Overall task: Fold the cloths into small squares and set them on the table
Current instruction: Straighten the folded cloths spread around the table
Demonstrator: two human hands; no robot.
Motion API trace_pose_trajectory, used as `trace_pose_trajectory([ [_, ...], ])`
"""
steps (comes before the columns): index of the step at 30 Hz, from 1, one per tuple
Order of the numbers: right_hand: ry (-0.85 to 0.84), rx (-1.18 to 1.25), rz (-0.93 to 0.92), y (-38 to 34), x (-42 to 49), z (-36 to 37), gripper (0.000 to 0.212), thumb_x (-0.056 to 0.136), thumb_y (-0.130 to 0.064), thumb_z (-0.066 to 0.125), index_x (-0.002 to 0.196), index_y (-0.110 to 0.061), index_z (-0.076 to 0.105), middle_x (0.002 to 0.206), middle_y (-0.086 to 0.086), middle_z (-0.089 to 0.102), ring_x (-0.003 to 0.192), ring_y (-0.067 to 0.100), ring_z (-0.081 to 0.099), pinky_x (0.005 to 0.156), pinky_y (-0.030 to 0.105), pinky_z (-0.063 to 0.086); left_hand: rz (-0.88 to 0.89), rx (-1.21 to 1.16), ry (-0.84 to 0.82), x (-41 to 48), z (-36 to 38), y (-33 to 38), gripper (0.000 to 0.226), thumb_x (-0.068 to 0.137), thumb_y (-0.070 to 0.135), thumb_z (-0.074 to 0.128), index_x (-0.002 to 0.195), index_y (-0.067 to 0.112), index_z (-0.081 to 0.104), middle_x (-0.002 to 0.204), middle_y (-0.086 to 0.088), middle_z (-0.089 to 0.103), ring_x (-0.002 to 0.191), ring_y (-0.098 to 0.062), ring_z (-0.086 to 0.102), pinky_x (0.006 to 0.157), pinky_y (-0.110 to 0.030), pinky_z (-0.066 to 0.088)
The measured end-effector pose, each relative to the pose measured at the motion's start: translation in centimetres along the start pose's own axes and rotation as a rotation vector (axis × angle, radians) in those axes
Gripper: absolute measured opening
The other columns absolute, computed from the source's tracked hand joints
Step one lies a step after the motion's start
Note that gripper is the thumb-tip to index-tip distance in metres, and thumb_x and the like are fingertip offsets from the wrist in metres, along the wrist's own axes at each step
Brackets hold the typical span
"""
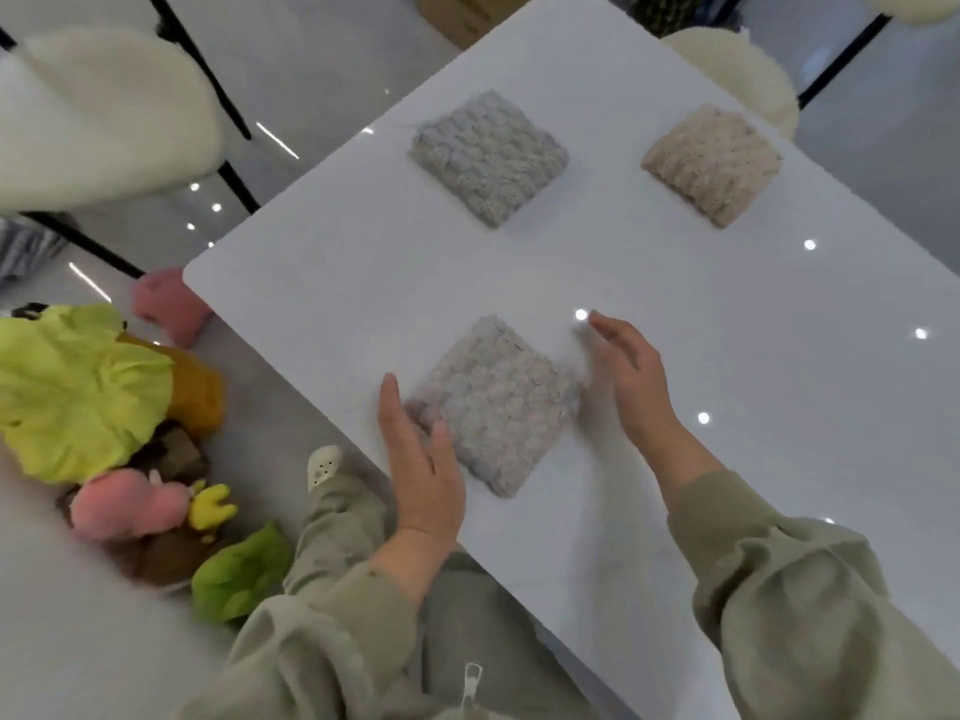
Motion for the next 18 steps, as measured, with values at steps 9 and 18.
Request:
trace_pose_trajectory([
  [9,-0.379,-0.121,-0.126,-2.6,2.5,6.6,0.049,0.084,-0.030,0.048,0.131,-0.016,0.053,0.130,-0.008,0.056,0.119,0.001,0.050,0.099,0.015,0.039,-0.156,-0.140,0.161,-1.8,3.3,0.5,0.065,0.092,0.021,0.035,0.150,0.014,0.004,0.153,0.012,0.006,0.134,0.020,0.005,0.105,-0.001,0.011],
  [18,-0.479,-0.114,-0.092,-2.7,1.1,7.7,0.053,0.083,-0.033,0.047,0.133,-0.016,0.051,0.133,-0.009,0.053,0.121,-0.001,0.049,0.097,0.010,0.038,-0.150,-0.153,0.204,-1.4,3.8,0.3,0.066,0.092,0.021,0.036,0.150,0.013,0.005,0.157,0.003,0.006,0.140,0.008,0.006,0.112,-0.010,0.012],
])
Point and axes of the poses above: each hand's wrist, its own x-axis towards the middle knuckle, its own z-axis out of the palm, y = z × x, the point moved 7 cm from there along x, towards the middle knuckle
